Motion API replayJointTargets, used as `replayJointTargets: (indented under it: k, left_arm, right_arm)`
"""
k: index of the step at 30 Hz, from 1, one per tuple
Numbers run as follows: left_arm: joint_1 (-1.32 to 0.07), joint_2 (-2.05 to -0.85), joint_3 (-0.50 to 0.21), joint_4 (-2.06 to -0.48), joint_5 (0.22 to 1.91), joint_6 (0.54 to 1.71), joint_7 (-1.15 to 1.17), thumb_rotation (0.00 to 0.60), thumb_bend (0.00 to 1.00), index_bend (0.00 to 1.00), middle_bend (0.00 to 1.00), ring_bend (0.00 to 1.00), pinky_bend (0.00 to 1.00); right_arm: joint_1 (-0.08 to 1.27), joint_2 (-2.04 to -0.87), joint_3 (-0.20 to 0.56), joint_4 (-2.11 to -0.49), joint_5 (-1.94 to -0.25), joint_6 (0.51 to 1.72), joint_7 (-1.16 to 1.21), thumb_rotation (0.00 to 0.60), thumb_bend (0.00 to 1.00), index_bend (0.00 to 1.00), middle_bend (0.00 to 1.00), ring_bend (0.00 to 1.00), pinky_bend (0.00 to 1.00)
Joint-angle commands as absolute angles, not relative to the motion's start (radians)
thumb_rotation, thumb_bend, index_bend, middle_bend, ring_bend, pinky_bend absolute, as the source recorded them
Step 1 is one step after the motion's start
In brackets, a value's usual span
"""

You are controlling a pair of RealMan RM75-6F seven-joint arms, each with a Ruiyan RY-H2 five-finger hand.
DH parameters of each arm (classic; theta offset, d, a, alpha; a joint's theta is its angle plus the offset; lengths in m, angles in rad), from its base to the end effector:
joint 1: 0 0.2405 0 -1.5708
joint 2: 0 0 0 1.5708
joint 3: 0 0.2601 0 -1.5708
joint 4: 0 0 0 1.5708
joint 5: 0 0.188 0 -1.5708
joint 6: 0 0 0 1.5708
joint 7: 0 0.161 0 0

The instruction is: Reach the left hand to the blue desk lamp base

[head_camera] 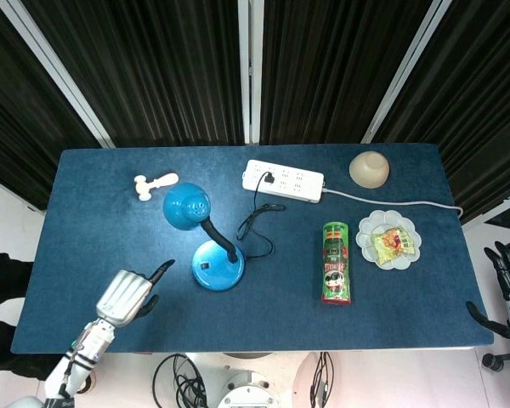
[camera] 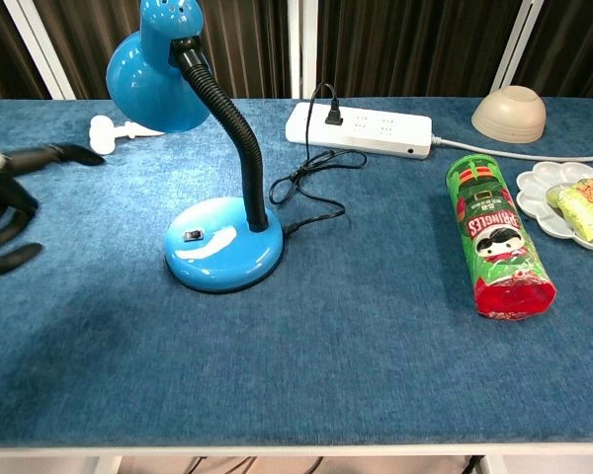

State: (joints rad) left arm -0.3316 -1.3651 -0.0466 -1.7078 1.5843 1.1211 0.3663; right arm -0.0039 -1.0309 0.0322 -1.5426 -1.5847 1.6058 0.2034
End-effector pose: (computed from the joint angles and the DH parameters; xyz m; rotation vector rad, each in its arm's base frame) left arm -0.2033 0.2357 0.0430 -1.9306 -0.8245 -0.9194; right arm -0.3173 -0.1654 0.2238 1.3427 -0.8813 0.9863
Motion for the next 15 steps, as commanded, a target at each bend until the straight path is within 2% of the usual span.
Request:
replayJointTargets:
  k: [1, 5, 15]
  left_arm:
    - [-0.393, -1.422, -0.064, -1.668, 1.512, 1.032, 0.387, 0.6, 0.42, 0.11, 0.77, 0.74, 0.76]
    - [-0.421, -1.465, -0.064, -1.628, 1.47, 0.998, 0.459, 0.6, 0.42, 0.11, 0.77, 0.74, 0.76]
    - [-0.475, -1.536, -0.066, -1.564, 1.377, 0.932, 0.453, 0.6, 0.42, 0.11, 0.78, 0.74, 0.76]
  right_arm:
    - [-0.004, -1.029, 0.035, -1.541, -1.582, 1.606, 0.208, 0.6, 0.18, 0.0, 0.0, 0.0, 0.0]
    - [-0.006, -1.027, 0.037, -1.543, -1.582, 1.61, 0.211, 0.6, 0.18, 0.0, 0.0, 0.0, 0.0]
    - [-0.007, -1.031, 0.041, -1.532, -1.563, 1.596, 0.223, 0.6, 0.18, 0.0, 0.0, 0.0, 0.0]
